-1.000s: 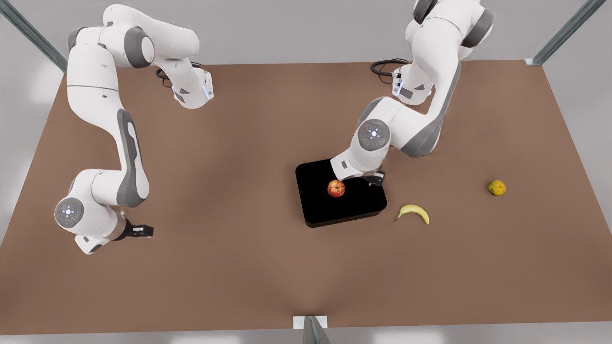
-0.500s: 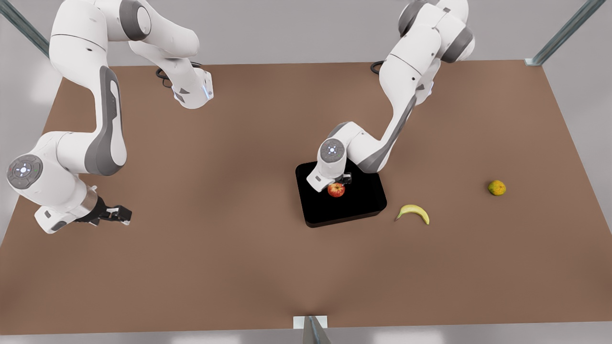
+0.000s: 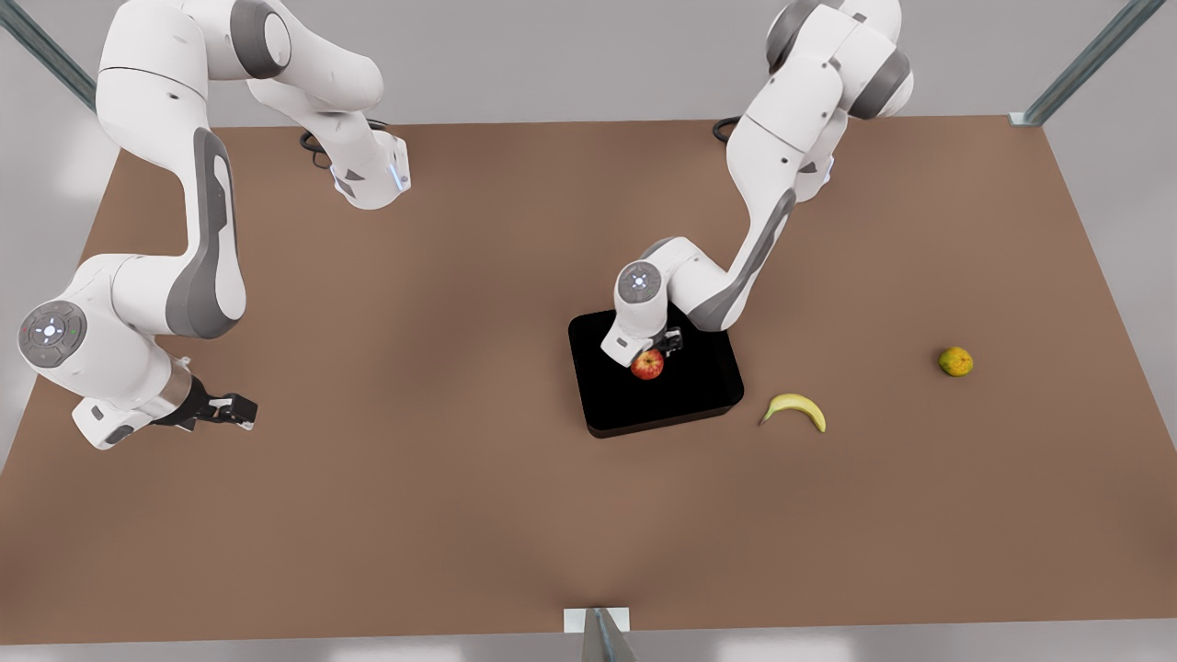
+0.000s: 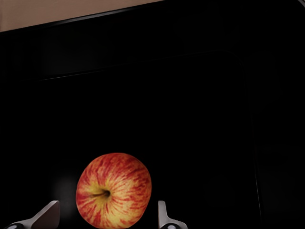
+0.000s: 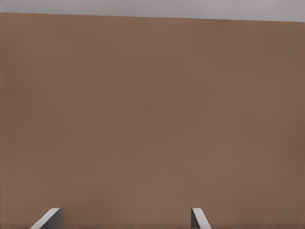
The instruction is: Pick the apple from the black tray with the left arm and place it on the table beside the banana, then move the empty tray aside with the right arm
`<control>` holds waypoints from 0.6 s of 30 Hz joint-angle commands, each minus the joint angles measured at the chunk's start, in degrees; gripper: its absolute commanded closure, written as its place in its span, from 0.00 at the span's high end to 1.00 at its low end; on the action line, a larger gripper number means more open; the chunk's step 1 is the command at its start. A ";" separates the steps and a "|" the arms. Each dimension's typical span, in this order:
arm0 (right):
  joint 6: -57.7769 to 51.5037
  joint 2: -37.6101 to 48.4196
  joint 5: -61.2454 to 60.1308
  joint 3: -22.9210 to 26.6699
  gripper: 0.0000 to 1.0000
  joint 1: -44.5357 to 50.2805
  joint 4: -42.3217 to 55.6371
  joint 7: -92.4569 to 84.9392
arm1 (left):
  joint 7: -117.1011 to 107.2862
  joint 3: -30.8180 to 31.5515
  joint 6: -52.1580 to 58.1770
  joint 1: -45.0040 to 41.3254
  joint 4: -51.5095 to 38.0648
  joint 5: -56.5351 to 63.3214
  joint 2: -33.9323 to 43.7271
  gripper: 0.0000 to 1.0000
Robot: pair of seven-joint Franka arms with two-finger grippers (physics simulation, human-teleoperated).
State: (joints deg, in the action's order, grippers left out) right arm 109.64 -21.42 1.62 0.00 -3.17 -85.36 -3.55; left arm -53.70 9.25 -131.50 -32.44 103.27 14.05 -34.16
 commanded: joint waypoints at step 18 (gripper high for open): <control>-0.13 0.07 -0.04 0.00 1.00 -0.09 0.02 -0.06 | -7.48 -0.99 0.97 0.09 0.26 2.65 -0.39 0.73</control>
State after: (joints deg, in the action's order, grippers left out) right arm 109.54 -21.42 1.64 0.00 -3.18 -85.37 -3.52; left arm -60.18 8.28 -134.79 -32.29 103.55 16.36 -35.22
